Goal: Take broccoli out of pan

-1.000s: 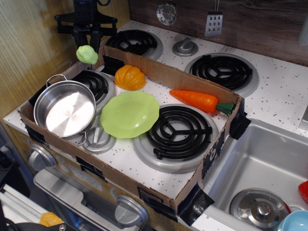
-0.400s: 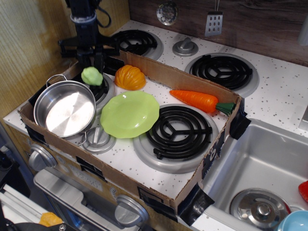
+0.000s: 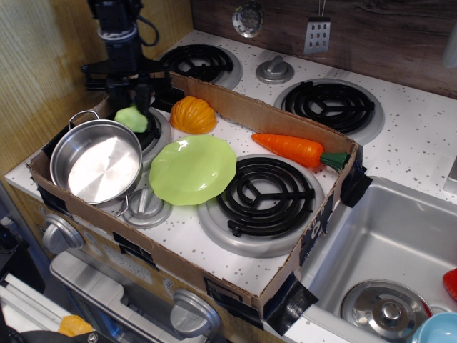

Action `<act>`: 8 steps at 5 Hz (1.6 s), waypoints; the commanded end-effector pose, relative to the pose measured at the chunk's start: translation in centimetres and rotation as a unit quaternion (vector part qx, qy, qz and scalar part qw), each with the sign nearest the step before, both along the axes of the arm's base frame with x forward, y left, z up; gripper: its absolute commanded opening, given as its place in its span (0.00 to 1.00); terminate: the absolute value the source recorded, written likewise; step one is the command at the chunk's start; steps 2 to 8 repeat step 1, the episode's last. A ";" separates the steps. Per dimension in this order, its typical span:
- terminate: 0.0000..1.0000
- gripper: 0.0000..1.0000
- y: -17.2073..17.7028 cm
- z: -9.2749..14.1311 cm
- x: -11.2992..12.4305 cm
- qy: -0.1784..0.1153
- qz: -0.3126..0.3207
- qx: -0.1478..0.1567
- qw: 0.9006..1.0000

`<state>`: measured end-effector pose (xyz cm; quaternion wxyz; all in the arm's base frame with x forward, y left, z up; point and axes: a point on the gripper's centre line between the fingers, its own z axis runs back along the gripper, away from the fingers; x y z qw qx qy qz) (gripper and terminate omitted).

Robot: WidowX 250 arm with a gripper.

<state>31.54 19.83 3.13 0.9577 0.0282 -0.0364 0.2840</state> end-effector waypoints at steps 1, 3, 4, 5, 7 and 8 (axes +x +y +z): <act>1.00 1.00 0.8 5.4 0.4 -0.001 0.002 0.051 0.999; 1.00 1.00 0.8 5.4 0.4 -0.001 0.002 0.051 0.999; 1.00 1.00 0.8 5.4 0.4 -0.001 0.002 0.051 0.999; 1.00 1.00 0.8 5.4 0.4 -0.001 0.002 0.051 0.999; 1.00 1.00 0.8 5.4 0.4 -0.001 0.002 0.051 0.999; 1.00 1.00 0.8 5.4 0.4 -0.001 0.002 0.051 0.999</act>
